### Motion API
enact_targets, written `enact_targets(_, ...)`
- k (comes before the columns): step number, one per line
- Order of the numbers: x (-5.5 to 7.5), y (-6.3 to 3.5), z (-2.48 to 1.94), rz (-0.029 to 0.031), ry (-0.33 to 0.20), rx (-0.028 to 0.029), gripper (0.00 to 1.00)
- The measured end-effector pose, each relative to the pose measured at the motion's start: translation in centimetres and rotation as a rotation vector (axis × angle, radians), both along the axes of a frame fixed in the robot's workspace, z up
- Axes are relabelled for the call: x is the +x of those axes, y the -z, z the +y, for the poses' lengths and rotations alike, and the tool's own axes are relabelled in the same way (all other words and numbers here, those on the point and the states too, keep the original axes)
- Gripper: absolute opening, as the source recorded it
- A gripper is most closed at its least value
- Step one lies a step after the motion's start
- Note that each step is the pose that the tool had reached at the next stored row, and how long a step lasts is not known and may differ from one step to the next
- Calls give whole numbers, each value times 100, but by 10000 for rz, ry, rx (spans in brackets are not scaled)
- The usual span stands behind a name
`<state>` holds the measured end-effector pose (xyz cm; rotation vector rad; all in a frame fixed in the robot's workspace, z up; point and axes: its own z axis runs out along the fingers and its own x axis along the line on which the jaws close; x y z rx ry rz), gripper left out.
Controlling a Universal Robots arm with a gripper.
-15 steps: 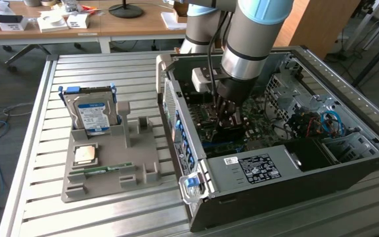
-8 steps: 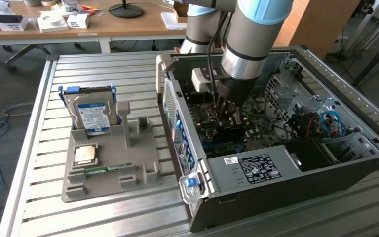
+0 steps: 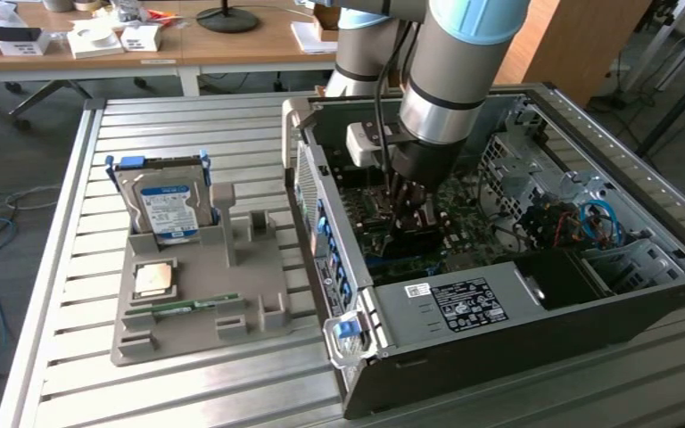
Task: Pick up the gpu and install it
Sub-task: 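Press down on the gpu until it lock into place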
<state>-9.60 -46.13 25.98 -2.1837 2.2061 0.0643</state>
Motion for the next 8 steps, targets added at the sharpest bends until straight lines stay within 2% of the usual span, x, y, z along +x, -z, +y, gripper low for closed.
enact_targets(8, 0, 1, 0, 0, 0, -2, 11)
